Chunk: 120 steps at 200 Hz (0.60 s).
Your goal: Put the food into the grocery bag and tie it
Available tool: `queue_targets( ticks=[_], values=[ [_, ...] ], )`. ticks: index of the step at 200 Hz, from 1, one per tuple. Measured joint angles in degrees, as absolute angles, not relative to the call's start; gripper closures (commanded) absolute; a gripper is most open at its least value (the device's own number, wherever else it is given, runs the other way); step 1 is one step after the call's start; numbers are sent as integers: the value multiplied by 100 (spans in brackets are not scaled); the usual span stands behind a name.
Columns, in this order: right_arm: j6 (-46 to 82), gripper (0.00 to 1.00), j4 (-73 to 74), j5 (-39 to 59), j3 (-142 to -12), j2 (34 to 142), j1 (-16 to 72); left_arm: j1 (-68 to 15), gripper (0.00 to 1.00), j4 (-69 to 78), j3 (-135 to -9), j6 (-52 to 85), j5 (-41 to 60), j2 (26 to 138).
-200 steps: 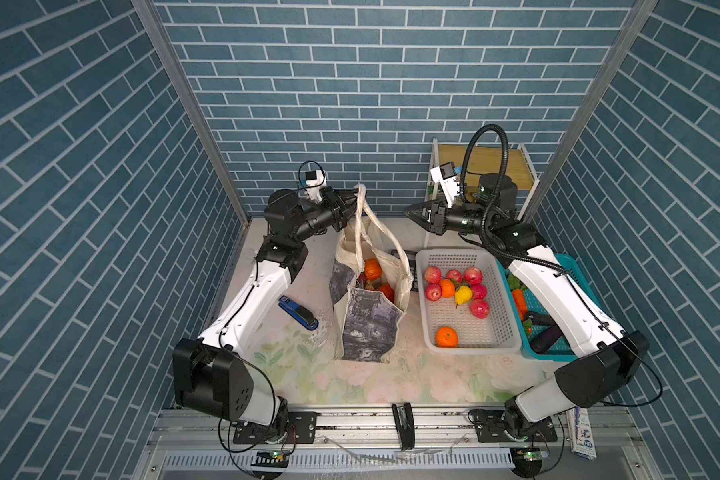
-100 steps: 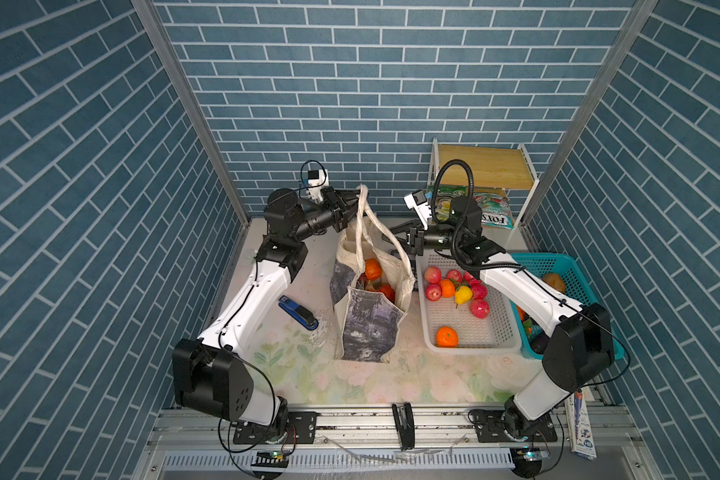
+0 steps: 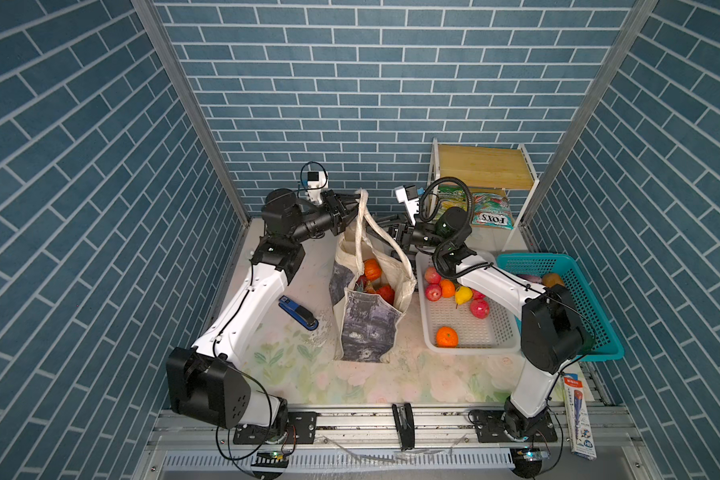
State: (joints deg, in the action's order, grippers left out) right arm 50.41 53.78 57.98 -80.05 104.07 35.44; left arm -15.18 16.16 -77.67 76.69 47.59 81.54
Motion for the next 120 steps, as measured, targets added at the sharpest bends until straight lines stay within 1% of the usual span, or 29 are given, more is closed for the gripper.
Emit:
queue_targets(
  ticks=[15, 52, 89, 120],
  values=[
    [5275, 56, 5704, 5749, -8005, 10468, 3603, -1518, 100, 1496, -7767, 7557, 4766, 8099],
    [5787, 53, 6351, 5638, -8007, 10593, 3717, -1518, 100, 1273, -7767, 7277, 4766, 8029],
    [6084, 49, 6654, 5570, -8007, 10634, 3800, -1518, 100, 1002, -7767, 6965, 4768, 7948],
    [6259, 43, 6842, 5513, -8007, 10676, 3865, -1518, 100, 790, -7778, 6720, 4783, 7867]
  ],
)
